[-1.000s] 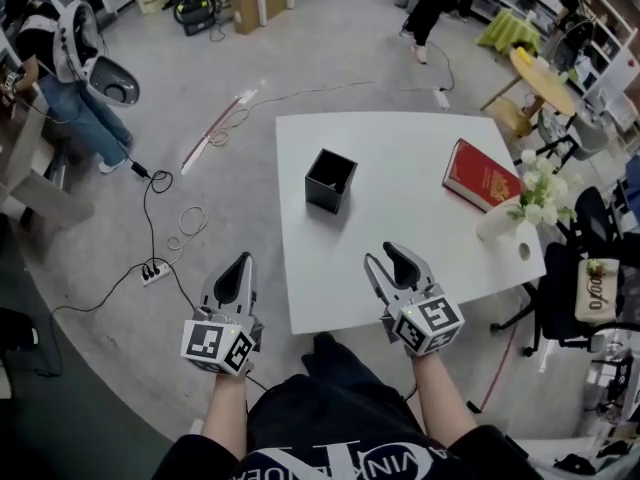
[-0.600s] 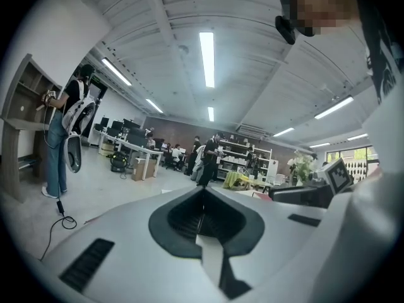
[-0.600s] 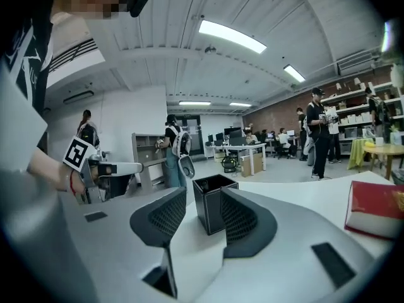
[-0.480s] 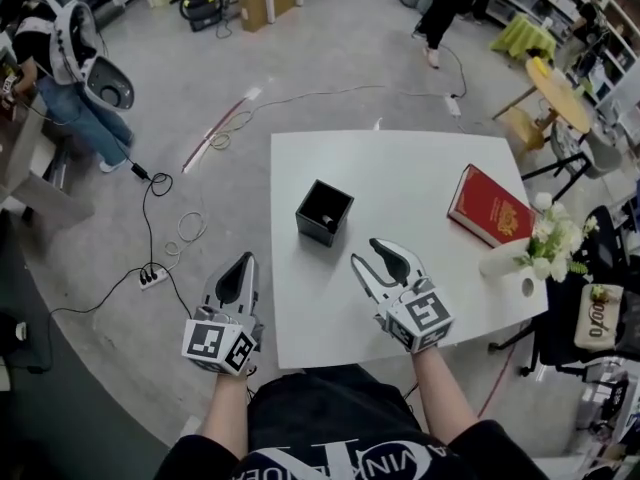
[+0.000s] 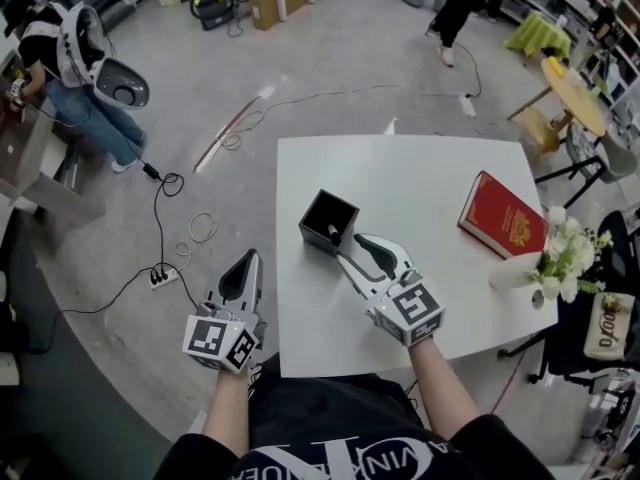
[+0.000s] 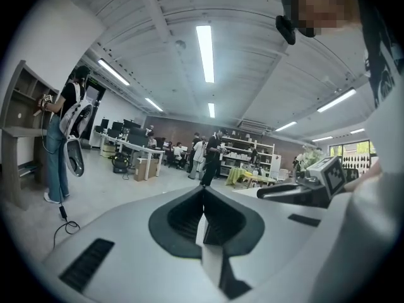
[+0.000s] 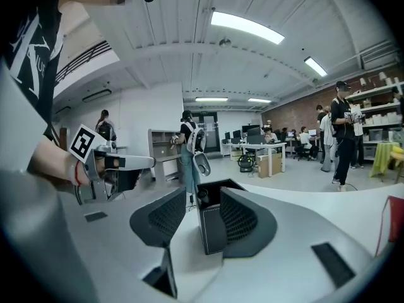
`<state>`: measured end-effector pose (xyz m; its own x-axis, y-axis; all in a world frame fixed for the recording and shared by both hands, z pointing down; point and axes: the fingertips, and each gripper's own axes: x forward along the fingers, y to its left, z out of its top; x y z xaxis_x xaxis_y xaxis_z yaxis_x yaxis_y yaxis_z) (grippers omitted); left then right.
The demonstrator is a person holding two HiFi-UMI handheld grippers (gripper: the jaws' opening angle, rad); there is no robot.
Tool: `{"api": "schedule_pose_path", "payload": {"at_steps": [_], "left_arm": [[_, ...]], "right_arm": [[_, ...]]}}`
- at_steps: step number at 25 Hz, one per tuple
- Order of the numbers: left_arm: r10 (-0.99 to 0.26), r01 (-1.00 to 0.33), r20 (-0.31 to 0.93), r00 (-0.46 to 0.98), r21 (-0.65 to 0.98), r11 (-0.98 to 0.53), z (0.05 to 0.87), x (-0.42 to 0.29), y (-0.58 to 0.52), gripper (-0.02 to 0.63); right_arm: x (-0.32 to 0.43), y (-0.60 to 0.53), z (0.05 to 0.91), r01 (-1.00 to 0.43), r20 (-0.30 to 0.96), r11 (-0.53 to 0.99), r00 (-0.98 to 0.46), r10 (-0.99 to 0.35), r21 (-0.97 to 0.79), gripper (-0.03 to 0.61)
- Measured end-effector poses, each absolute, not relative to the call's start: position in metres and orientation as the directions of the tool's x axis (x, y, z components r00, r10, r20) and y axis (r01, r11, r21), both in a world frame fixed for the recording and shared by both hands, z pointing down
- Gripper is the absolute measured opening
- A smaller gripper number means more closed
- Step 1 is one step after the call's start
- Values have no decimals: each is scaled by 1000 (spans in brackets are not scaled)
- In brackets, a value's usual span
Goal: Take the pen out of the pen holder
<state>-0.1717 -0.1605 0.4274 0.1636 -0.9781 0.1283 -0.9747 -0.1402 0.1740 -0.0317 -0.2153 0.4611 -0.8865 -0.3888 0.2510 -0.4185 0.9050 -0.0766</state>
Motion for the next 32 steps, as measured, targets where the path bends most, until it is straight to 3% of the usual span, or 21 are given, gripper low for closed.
{"api": "schedule_pose_path", "payload": {"at_steps": [13,23,32], "left_arm": [[-961,-965,185,205,201,-167,443,-185,-181,-12],[-931,-931,178,320,240,-274,445,-195,-224,-12],[-923,-925,191,334,255,-282,451,-215,-234,-12]], "right_arm": [[-57,-227,474,-393,309,918,-881,-358,-55,172],[-54,-251,472,-524,286,848,-827,-484,-83,83],[-65,-269,471,-574,283,814,-799,-531,-92,81]]}}
